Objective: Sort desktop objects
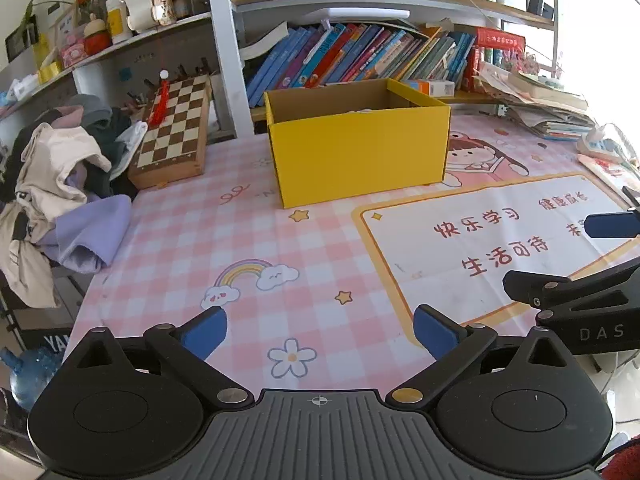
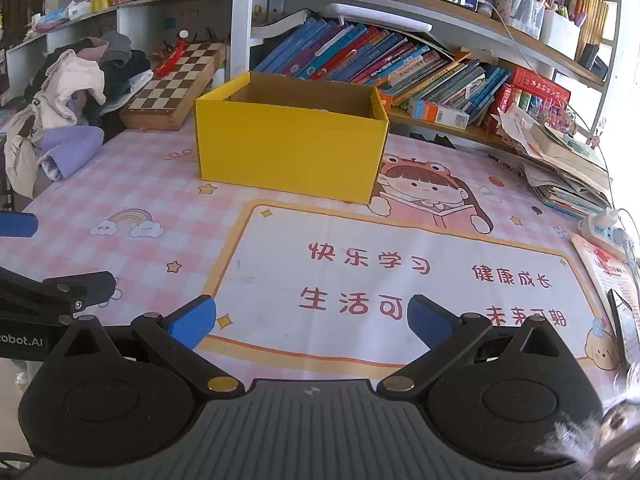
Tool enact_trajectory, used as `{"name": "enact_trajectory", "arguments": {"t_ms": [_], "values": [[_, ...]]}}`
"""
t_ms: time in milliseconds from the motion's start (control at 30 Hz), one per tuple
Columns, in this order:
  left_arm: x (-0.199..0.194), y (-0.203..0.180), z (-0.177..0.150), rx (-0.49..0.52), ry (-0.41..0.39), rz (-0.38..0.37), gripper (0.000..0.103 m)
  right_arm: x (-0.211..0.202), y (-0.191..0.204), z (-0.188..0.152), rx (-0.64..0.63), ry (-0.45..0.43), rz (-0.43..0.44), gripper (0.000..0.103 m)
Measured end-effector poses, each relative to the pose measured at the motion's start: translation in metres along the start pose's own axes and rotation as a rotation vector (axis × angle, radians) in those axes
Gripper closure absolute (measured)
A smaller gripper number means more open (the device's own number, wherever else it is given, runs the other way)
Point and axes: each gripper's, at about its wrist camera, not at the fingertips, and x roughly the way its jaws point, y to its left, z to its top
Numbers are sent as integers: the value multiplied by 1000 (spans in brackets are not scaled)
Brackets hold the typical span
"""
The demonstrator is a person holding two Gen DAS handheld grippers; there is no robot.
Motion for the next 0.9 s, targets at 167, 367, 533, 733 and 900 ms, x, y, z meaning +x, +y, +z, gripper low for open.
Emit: {"name": "enact_trajectory", "arguments": {"t_ms": [167, 367, 533, 733, 900], "values": [[0, 3, 0, -17, 0, 3, 0, 0, 2, -1, -5, 3, 6, 0], [1, 5, 0, -29, 6, -2, 0, -1, 9, -1, -2, 6, 1, 0], [2, 3, -1, -21, 12, -9, 0, 1, 11, -2, -14, 20, -8, 0], [3, 3, -2, -20, 19, -9, 0, 2, 13, -2, -19, 25, -10, 0], [2, 4, -3, -23, 24, -12, 0, 2, 14, -3, -20, 28, -10, 0]]}}
